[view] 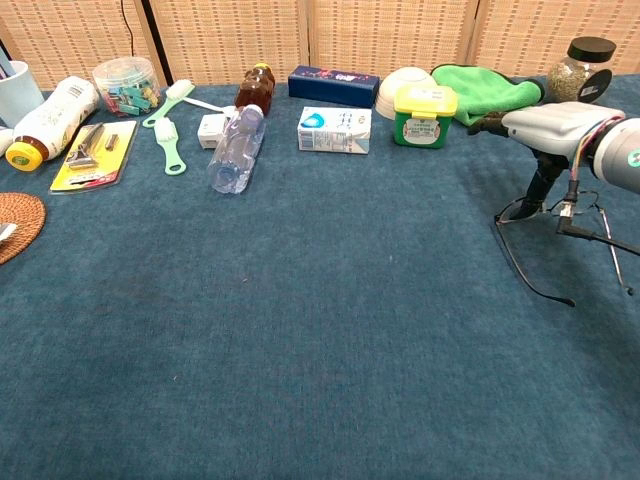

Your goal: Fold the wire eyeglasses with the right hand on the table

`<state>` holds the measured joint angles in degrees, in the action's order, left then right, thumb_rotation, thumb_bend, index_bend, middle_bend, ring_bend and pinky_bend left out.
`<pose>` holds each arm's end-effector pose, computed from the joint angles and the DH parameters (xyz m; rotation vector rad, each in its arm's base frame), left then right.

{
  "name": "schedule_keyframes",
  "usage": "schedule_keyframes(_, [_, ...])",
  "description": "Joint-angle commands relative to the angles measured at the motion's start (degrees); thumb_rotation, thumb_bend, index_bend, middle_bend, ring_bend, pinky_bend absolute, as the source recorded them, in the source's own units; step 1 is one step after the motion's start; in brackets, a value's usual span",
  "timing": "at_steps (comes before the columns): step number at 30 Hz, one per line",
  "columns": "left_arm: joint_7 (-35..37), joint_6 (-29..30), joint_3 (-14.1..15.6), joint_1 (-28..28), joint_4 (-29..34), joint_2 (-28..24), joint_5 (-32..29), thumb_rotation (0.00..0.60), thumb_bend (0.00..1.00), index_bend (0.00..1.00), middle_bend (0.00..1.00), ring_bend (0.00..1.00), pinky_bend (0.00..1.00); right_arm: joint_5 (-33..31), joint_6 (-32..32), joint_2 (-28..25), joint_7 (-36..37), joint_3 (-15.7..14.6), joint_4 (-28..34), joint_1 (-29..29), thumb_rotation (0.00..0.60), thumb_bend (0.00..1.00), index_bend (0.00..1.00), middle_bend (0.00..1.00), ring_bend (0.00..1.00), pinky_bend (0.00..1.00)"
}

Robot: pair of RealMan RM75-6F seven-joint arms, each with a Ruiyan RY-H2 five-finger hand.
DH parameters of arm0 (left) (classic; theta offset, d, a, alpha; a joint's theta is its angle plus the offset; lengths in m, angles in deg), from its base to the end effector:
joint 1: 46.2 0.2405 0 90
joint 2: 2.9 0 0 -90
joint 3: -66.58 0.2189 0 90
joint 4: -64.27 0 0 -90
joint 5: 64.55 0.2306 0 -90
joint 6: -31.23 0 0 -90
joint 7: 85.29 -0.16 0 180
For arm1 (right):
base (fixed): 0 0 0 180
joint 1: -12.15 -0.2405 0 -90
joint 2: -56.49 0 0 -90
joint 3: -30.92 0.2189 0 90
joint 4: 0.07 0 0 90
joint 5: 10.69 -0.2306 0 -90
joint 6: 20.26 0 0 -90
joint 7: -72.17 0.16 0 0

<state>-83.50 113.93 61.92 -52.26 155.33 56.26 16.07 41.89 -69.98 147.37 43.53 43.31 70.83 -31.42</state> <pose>-0.3076 0.2101 0.1594 -1.3311 -0.8720 -0.8254 -0.1773 -0.3856 -0.0294 1.7455 -0.8899 0.6441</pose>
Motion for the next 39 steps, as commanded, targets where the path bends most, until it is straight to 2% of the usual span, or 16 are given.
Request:
schedule_keyframes(1, [0.2, 0.0, 0.1, 0.1, -0.2, 0.0, -0.1, 0.442, 0.20, 0.00, 0.00, 0.00, 0.00, -1.7, 1.0, 1.4, -1.6, 0.5, -2.7, -1.6, 0.600, 0.12, 0.00, 0.00, 0.00, 0.00])
schedule_keyframes(14, [-0.3, 0.0, 0.0, 0.1, 0.1, 0.1, 0.0, 0.441, 0.20, 0.00, 0.00, 0.00, 0.00, -8.1, 3.4, 2.1, -3.7, 2.3, -11.5, -4.0, 0.600, 0.12, 0.00, 0.00, 0.00, 0.00])
schedule_keyframes(20, [-0.6, -0.1, 0.0, 0.0, 0.5, 0.1, -0.1, 0.442, 0.20, 0.00, 0.00, 0.00, 0.00, -10.2, 4.9, 1.6, -4.4, 1.9, -13.7, -4.1, 0.600, 0.12, 0.00, 0.00, 0.00, 0.00])
schedule_keyframes(22, [-0.7, 0.0, 0.0, 0.0, 0.6, 0.1, 0.1, 0.442, 0.20, 0.00, 0.00, 0.00, 0.00, -9.9, 4.7, 0.9, -3.7, 1.9, -12.6, -3.8, 0.600, 0.12, 0.00, 0.00, 0.00, 0.00])
schedule_keyframes(27, [-0.9, 0.1, 0.0, -0.1, 1.0, 0.1, 0.5, 0.442, 0.20, 0.00, 0.00, 0.00, 0.00, -6.3, 3.6, -4.7, -0.9, 1.6, -3.3, -2.3, 0.600, 0.12, 0.02, 0.00, 0.00, 0.00])
schedule_keyframes(33, [-0.7, 0.1, 0.1, -0.2, 1.1, 0.2, 0.8, 0.440, 0.20, 0.00, 0.00, 0.00, 0.00, -5.7, 4.8, -11.9, -0.8, 0.3, 6.4, -1.7, 0.600, 0.12, 0.12, 0.00, 0.00, 0.00])
schedule_keyframes(39, [-0.5, 0.0, 0.2, -0.3, 0.9, 0.3, 1.2, 0.442, 0.20, 0.00, 0.00, 0.00, 0.00, -7.1, 5.6, -15.7, -2.4, -2.1, 10.7, -1.8, 0.600, 0.13, 0.22, 0.00, 0.00, 0.00])
